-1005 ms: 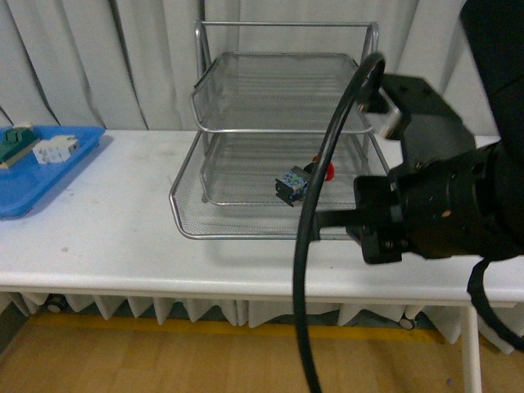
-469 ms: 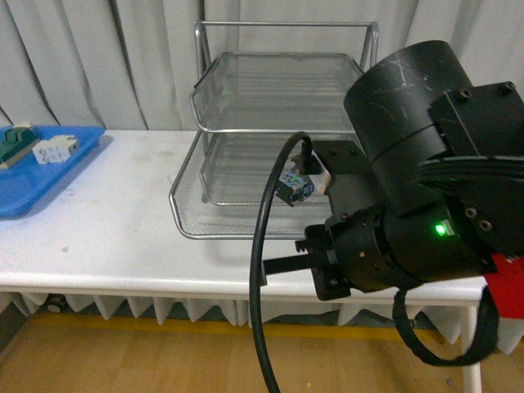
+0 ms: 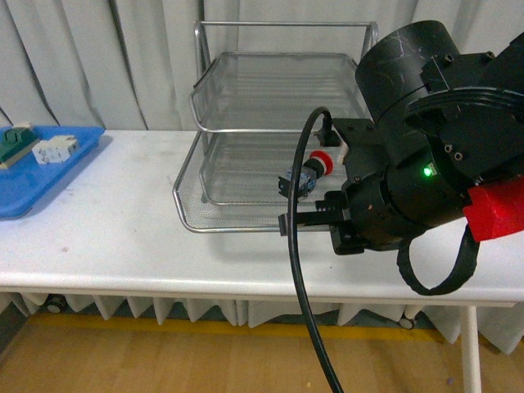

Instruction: Place button on rack with both arms

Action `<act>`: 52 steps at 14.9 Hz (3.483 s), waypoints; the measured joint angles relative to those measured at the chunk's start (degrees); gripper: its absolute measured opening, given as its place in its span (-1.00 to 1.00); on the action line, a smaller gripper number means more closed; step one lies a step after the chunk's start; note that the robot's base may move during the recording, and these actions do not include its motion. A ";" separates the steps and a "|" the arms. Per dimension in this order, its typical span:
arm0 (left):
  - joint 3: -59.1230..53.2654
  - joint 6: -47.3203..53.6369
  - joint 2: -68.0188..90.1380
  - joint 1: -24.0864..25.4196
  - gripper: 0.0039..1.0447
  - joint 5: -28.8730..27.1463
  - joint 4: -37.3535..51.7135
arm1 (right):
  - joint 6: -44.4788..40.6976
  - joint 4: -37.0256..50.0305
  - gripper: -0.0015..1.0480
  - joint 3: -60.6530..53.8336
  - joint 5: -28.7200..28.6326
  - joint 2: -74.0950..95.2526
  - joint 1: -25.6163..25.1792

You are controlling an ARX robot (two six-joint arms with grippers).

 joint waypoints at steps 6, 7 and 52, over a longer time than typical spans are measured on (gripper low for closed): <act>0.00 0.00 0.00 0.00 0.88 0.02 -0.02 | -1.68 -2.38 -0.96 4.00 -0.28 3.19 -2.95; 0.00 -0.02 0.00 0.00 0.88 -0.02 0.00 | -1.68 -2.84 -0.96 4.61 -0.24 3.85 -3.30; 0.00 -0.02 0.00 0.00 0.88 0.00 0.00 | -10.47 15.82 -0.96 -60.22 -1.11 -95.60 -23.23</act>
